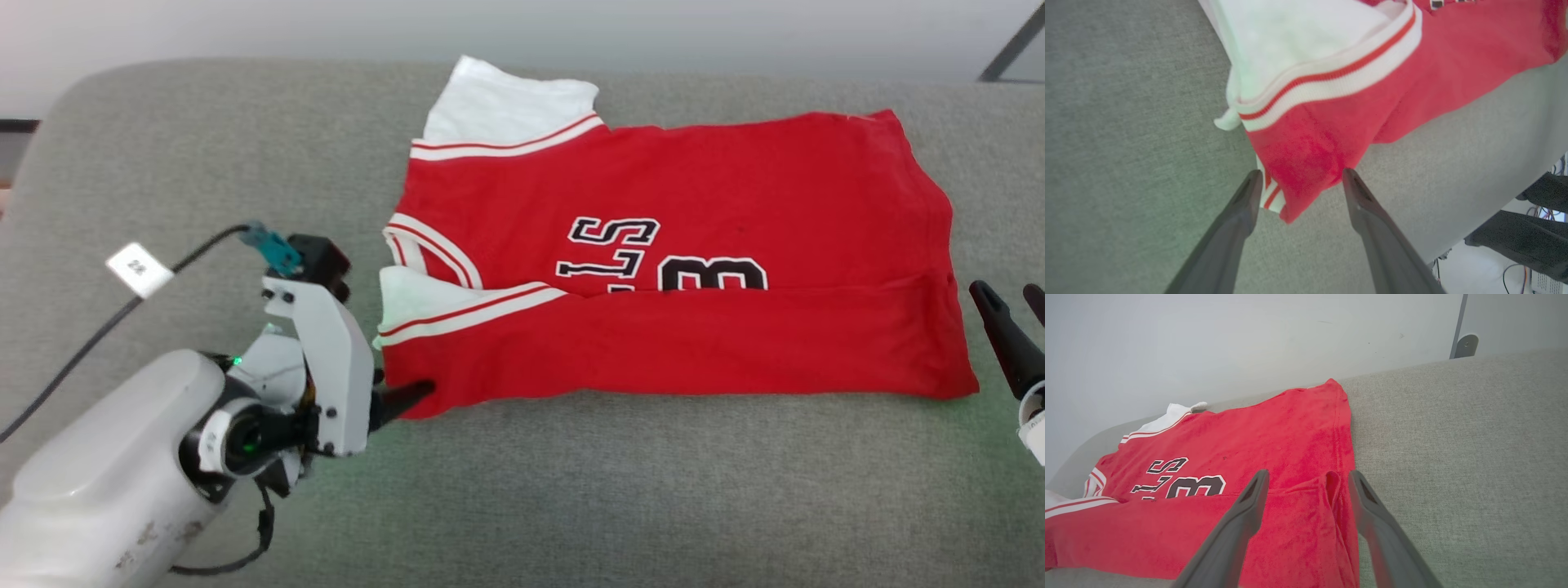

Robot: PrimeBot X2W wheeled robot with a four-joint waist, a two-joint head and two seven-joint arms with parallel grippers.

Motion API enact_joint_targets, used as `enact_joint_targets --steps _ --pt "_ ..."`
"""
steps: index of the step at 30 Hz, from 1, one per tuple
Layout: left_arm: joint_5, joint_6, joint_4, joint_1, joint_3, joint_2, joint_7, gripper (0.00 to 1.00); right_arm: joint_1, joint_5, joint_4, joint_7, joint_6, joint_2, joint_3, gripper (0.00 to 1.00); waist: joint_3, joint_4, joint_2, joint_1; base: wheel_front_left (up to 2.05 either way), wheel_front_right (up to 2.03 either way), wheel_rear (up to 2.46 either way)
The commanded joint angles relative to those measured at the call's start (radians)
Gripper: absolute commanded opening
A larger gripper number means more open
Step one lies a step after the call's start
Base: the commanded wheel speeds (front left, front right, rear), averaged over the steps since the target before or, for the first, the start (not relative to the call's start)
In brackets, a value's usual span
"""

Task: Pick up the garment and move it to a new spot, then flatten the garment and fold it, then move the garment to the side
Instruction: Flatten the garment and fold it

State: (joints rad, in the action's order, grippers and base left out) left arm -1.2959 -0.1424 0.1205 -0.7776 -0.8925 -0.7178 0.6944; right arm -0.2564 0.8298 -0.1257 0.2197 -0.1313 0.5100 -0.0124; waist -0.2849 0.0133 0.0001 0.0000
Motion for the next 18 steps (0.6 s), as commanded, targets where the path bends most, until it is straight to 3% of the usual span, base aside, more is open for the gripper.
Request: enact_joint_targets --steps 1,10,11,12,15,16,17,18 --pt "-0.009 0.005 0.013 0.009 0.009 0.01 -0.009 1.0 -0.007 -0.001 0.001 -0.001 0.001 -0.001 0.0 1.0 -0.023 0.02 -0.0001 0.0 0.0 0.0 0.0" --pt "-0.037 0.071 0.154 0.041 0.007 0.073 -0.054 1.0 -0.03 0.001 0.012 0.036 0.001 0.026 0.0 1.0 -0.067 0.05 -0.0001 0.0 0.0 0.0 0.0" --pt "-0.026 0.074 0.165 0.04 0.0 0.078 -0.06 0.86 -0.028 0.0 0.014 0.051 0.001 0.036 -0.005 1.0 -0.069 0.05 -0.0001 0.0 0.0 0.0 0.0" --pt "-0.021 0.079 0.176 0.039 -0.003 0.085 -0.067 0.66 -0.025 -0.004 0.016 0.069 0.001 0.047 -0.011 1.0 -0.071 0.049 -0.0001 0.0 0.0 0.0 0.0" --pt "-0.029 0.097 0.196 0.04 -0.002 0.112 -0.083 0.31 -0.019 -0.01 0.03 0.142 0.001 0.086 -0.048 1.0 -0.075 0.046 -0.0001 0.0 0.0 0.0 0.0" --pt "-0.025 0.103 0.201 0.041 -0.004 0.118 -0.087 0.11 -0.021 -0.011 0.036 0.174 0.001 0.1 -0.065 1.0 -0.076 0.045 -0.0001 0.0 0.0 0.0 0.0" --pt "-0.023 0.107 0.206 0.04 -0.007 0.124 -0.088 0.0 -0.025 -0.015 0.045 0.205 0.001 0.118 -0.088 1.0 -0.077 0.044 -0.0001 0.0 0.0 0.0 0.0" --pt "-0.021 0.112 0.21 0.039 -0.009 0.128 -0.09 0.0 -0.033 -0.025 0.053 0.234 0.001 0.137 -0.11 1.0 -0.079 0.042 -0.0001 0.0 0.0 0.0 0.0"
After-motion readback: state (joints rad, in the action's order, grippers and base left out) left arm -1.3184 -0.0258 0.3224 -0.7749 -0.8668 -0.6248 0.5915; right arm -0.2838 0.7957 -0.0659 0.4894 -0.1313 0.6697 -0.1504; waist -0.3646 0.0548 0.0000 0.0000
